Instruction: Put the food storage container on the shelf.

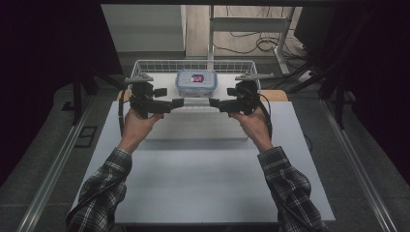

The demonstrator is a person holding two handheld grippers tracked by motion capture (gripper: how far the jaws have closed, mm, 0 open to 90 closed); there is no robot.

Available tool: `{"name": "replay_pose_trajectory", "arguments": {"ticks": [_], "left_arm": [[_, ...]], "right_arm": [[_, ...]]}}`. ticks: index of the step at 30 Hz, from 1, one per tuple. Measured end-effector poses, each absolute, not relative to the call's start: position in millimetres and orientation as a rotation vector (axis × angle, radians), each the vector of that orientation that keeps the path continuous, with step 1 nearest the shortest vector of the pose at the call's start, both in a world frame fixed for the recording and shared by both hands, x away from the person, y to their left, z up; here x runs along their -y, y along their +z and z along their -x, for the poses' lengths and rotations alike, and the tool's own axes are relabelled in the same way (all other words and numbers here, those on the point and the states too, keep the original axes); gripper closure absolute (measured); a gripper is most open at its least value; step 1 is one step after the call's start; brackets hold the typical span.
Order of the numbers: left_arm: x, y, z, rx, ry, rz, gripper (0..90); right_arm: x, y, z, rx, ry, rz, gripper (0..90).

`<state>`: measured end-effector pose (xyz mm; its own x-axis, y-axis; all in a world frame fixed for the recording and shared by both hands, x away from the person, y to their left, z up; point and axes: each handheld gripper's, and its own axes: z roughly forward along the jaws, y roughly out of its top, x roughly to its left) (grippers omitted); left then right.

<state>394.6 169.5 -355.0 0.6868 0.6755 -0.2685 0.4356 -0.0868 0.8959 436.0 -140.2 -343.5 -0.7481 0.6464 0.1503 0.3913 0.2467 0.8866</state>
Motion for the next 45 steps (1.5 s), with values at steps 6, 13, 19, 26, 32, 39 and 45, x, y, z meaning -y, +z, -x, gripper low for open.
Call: {"name": "replay_pose_trajectory", "arguments": {"ticks": [6,13,19,26,32,39,45], "left_arm": [[-160.0,-360.1,-376.7,-0.858,0.295,-1.792,3.0],[-154.7,-372.1,-359.5,-0.831,0.325,-1.83,1.4],[-152.4,-383.1,-344.2,-0.807,0.384,-1.861,1.9],[-149.5,-401.7,-329.0,-0.787,0.414,-1.881,1.3],[-147.2,-417.5,-319.0,-0.772,0.39,-1.853,1.4],[-143.1,-437.7,-315.7,-0.755,0.386,-1.91,1.8],[-140.2,-448.3,-310.3,-0.753,0.377,-1.911,2.2]], "right_arm": [[138.6,-346.9,-421.0,-2.288,1.51,-0.915,8.4],[136.5,-354.0,-407.5,-2.309,1.52,-0.87,7.2],[136.5,-360.4,-396.4,-2.317,1.525,-0.833,5.9],[135.8,-370.7,-380.7,-2.334,1.502,-0.786,3.7],[133.9,-381.6,-370.1,-2.344,1.482,-0.761,1.1],[133.3,-400.3,-363.7,-2.343,1.475,-0.777,0.0],[133.8,-413.1,-360.0,-2.344,1.448,-0.781,0.0]]}}
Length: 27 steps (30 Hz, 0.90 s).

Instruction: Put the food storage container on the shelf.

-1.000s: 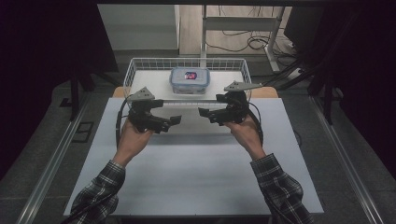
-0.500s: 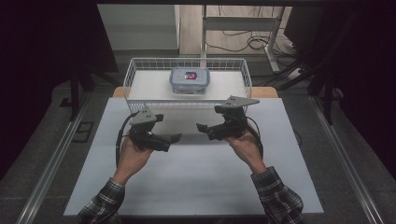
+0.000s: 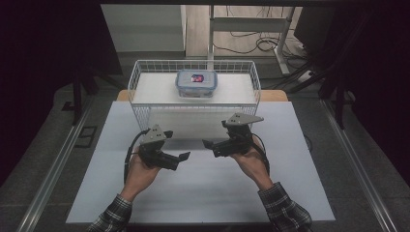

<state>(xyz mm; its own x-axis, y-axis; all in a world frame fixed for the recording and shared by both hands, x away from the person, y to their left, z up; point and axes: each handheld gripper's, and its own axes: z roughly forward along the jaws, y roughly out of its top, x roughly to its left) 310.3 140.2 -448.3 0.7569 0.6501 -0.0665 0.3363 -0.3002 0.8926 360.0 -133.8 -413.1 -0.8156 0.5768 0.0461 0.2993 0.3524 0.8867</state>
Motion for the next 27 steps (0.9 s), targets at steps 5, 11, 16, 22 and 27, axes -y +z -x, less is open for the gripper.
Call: {"name": "replay_pose_trajectory", "arguments": {"ticks": [5,11,16,22,27], "left_arm": [[-140.6,-455.6,-305.1,-0.757,0.36,-1.919,2.2],[-141.5,-455.5,-296.2,-0.749,0.389,-1.932,2.2],[-145.8,-458.9,-287.8,-0.757,0.401,-1.934,2.1],[-150.0,-465.1,-280.7,-0.771,0.378,-1.906,2.4],[-150.1,-467.6,-273.8,-0.777,0.387,-1.895,2.4]], "right_arm": [[136.6,-422.3,-351.3,-2.34,1.411,-0.757,0.0],[140.5,-427.4,-344.0,-2.352,1.399,-0.752,0.0],[144.0,-430.5,-336.6,-2.355,1.394,-0.751,0.0],[146.5,-435.9,-326.0,-2.346,1.412,-0.772,0.0],[148.6,-441.8,-316.0,-2.352,1.421,-0.767,0.0]]}}
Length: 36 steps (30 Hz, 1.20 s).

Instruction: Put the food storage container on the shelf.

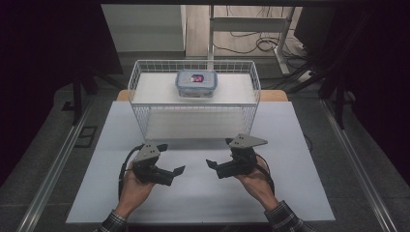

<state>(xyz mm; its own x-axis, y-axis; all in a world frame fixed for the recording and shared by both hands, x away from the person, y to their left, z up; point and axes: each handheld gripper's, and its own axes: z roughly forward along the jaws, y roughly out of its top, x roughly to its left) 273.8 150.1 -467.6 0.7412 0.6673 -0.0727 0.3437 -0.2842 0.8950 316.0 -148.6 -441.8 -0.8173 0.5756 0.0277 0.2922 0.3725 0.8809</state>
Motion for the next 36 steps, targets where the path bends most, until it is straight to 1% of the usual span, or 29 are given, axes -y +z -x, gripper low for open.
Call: {"name": "replay_pose_trajectory", "arguments": {"ticks": [8,17,28,36], "left_arm": [[-148.4,-480.2,-263.3,-0.778,0.39,-1.923,2.3],[-151.6,-494.7,-252.2,-0.792,0.419,-1.949,2.3],[-157.3,-502.6,-242.3,-0.811,0.417,-1.968,2.4],[-168.8,-507.6,-234.3,-0.844,0.415,-1.959,2.4]], "right_arm": [[153.5,-446.3,-303.6,-2.332,1.432,-0.735,0.0],[157.3,-461.6,-295.5,-2.346,1.385,-0.736,0.0],[166.6,-471.3,-285.5,-2.367,1.375,-0.76,0.0],[176.4,-478.0,-281.1,-2.371,1.346,-0.789,0.0]]}}
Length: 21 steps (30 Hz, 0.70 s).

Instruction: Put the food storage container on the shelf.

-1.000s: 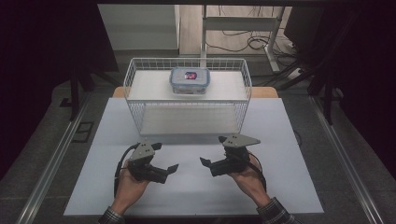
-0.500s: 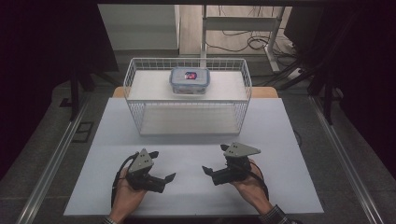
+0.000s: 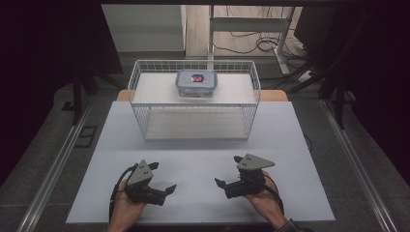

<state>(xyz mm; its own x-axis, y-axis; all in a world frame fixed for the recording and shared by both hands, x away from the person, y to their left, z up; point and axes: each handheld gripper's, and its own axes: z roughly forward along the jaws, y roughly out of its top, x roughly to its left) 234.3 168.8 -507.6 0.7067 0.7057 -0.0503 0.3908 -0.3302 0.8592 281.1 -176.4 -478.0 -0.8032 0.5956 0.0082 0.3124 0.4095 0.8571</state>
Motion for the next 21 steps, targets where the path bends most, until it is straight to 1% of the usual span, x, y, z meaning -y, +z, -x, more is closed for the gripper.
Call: {"name": "replay_pose_trajectory", "arguments": {"ticks": [21], "left_arm": [[-202.1,-510.7,-211.6,-0.916,0.468,-1.954,2.5]], "right_arm": [[203.2,-476.9,-268.2,-2.328,1.318,-0.817,0.0]]}}
